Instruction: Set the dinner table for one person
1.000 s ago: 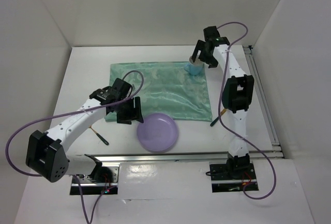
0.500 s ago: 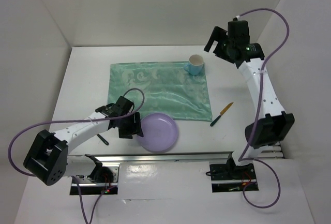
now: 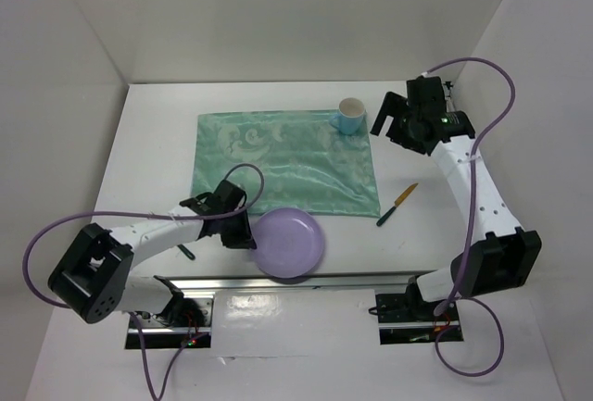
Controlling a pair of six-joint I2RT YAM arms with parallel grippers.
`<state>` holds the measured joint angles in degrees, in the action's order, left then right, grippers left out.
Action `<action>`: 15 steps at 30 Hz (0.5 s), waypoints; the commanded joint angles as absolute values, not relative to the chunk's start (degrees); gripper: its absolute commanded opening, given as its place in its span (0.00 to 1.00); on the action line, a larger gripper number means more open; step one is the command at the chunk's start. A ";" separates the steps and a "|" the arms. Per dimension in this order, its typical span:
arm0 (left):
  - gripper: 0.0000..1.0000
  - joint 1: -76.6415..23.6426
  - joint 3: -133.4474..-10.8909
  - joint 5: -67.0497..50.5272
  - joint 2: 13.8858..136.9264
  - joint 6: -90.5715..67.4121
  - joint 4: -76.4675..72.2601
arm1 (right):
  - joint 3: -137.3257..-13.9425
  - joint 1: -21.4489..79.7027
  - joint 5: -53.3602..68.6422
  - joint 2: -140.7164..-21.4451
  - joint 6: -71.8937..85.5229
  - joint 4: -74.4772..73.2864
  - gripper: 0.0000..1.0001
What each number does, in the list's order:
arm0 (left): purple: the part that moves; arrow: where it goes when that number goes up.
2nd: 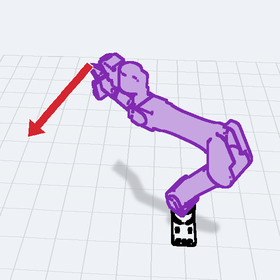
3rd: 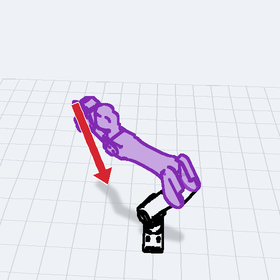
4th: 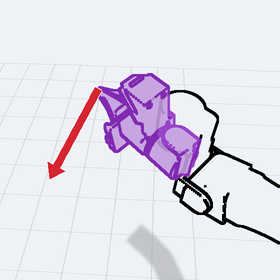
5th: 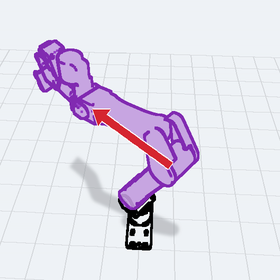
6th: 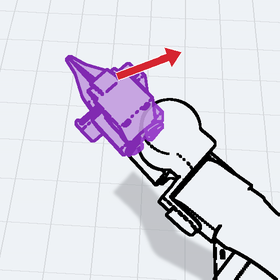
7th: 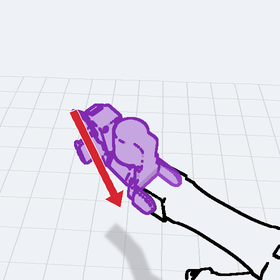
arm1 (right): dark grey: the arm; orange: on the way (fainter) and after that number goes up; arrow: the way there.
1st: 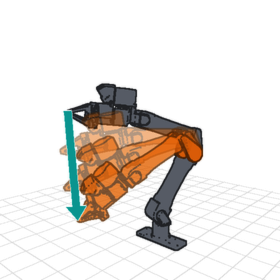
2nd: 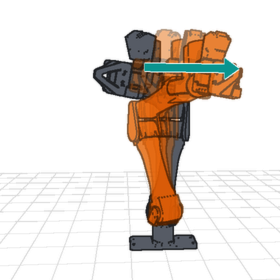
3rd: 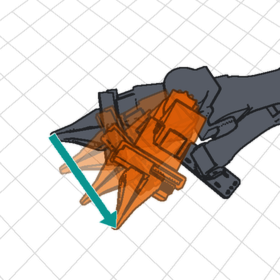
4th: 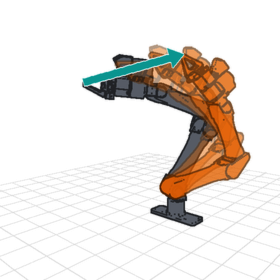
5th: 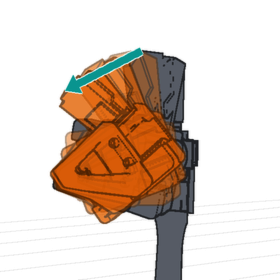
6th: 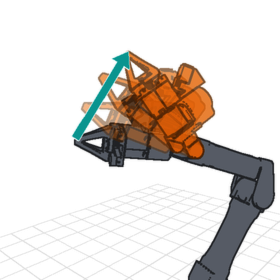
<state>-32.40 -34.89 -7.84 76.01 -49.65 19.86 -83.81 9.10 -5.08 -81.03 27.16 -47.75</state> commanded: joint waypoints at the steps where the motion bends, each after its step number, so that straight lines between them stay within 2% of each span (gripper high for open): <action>1: 0.00 -33.40 -37.26 -6.24 74.72 -49.22 24.41 | -83.23 8.88 -7.47 -76.12 27.25 -48.60 0.97; 6: 0.00 -33.93 -45.07 -6.77 65.15 -46.41 33.82 | -81.57 8.35 -9.14 -75.50 27.25 -49.74 0.97; 9: 0.00 -32.62 -51.91 -4.75 63.46 -45.18 37.09 | -79.90 7.30 -6.88 -74.88 27.25 -49.75 0.97; 13: 0.00 -29.01 -63.26 -2.91 68.88 -43.59 39.81 | -76.65 6.15 -3.87 -75.40 26.54 -49.13 1.00; 15: 0.00 -26.56 -70.70 -2.29 76.79 -42.90 40.86 | -75.15 6.15 -3.34 -76.11 27.24 -50.62 1.00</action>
